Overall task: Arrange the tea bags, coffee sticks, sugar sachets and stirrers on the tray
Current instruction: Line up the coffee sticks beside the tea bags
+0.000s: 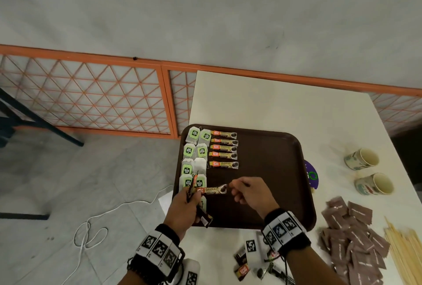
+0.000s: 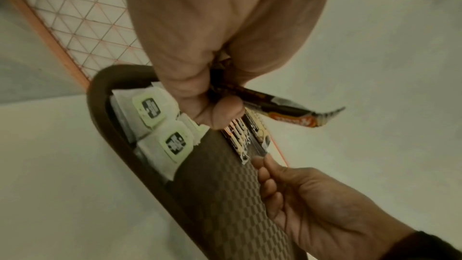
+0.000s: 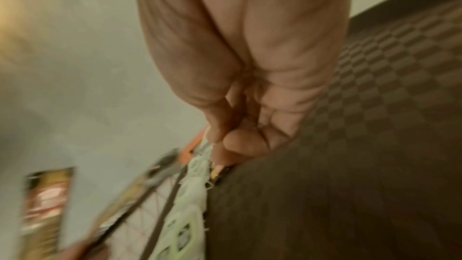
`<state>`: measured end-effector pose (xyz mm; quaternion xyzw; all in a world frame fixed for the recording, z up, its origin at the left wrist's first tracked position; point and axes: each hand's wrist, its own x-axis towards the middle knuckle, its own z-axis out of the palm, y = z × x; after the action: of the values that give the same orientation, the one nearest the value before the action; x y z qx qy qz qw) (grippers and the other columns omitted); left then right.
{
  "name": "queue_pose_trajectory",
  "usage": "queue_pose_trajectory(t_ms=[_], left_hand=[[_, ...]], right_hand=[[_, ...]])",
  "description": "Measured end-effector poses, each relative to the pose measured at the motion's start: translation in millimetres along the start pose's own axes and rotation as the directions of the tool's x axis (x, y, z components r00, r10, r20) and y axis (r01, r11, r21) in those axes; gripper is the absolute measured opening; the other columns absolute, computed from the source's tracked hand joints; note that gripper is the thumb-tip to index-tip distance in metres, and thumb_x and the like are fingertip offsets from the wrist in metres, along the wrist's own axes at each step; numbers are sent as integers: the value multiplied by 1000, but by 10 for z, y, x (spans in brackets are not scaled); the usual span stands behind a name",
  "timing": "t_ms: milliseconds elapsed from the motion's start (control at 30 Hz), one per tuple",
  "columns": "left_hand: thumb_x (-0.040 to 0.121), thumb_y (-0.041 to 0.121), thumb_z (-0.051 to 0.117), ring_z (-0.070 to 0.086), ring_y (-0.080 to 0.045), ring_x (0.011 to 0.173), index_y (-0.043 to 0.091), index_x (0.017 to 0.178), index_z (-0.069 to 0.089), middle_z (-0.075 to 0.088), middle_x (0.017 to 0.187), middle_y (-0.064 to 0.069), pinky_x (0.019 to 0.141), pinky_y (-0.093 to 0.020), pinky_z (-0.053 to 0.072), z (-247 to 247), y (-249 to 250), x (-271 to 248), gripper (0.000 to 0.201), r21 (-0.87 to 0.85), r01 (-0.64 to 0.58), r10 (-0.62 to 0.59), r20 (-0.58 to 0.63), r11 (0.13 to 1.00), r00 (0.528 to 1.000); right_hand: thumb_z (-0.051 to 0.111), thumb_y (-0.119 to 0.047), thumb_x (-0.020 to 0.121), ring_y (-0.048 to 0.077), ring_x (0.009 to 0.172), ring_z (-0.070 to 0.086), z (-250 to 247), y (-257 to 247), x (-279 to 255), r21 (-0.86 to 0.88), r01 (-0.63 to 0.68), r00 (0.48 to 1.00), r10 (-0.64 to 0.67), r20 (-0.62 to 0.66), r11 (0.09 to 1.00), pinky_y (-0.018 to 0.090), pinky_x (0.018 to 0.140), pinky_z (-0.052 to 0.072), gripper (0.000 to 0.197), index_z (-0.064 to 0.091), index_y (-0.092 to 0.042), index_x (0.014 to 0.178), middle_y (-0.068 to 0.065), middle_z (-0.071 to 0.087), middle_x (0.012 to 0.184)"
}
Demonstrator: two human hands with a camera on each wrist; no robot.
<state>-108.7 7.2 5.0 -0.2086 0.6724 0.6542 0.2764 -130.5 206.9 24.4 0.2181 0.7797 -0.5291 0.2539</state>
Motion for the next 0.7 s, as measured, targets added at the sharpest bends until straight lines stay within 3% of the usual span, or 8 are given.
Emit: queue_pose_trajectory(t_ms=[67,167,267,333,400,533,633,700], left_hand=[[102,21,47,62,-24,71,14,104,59,67,90,-18,50,-25,46,-112,-11,-5,14,19,-2,2,-5,1000,1000],[102,20,46,61,-25,72,13,107,61,69,98,-22,48,-25,44,-195,-27,35,17,8,-6,6,-15,1000,1000],[102,21,48,59,-26,73,10,107,63,68,93,-21,52,-28,47,-94,-12,79,19,-20,5,-4,21,1000,1000],[101,20,49,55,-22,66,5,105,61,61,81,-15,49,-25,45,-28,28,82,19,-13,5,-5,38,1000,999],[100,17,51,52,-15,57,1,102,60,56,73,-8,45,-23,42,-36,47,73,18,4,2,-2,28,1000,1000],[99,13,51,51,-11,49,-6,96,56,53,71,-10,44,-24,40,-211,2,28,19,42,-9,7,40,999,999],[99,11,50,49,-13,48,-7,90,54,53,68,-11,44,-25,40,-314,-52,-6,21,90,-36,30,63,995,998],[99,13,51,48,-20,51,-10,90,53,53,64,-8,46,-28,40,-348,-86,-6,25,123,-49,42,63,991,997]], right_hand=[[54,-24,99,7,61,59,-18,-34,90,29,-41,998,43,-48,999,16,56,48,20,69,-13,94,5,68,83],[60,-40,94,11,68,63,84,-107,-2,92,-19,996,11,86,996,19,60,52,28,67,-15,105,4,71,93],[65,-24,93,13,68,66,268,-103,-134,100,122,978,-136,157,988,20,62,54,16,68,-13,104,8,73,89],[65,-16,92,12,64,64,280,-53,-84,119,136,988,-144,57,983,20,60,52,10,69,-10,100,8,72,81],[66,-16,92,12,63,63,180,41,56,165,54,998,-51,-21,985,20,58,50,11,70,-7,98,8,72,80],[69,-19,90,11,58,61,-20,170,315,111,-77,991,89,-103,991,20,54,48,13,68,-8,96,11,71,81],[76,-39,82,16,64,68,-59,255,377,-91,-149,957,120,-265,985,21,50,52,36,56,-16,102,7,67,90],[73,-58,75,24,78,69,-88,328,355,-240,-177,936,88,-340,955,34,60,60,54,46,-25,108,2,58,98]])
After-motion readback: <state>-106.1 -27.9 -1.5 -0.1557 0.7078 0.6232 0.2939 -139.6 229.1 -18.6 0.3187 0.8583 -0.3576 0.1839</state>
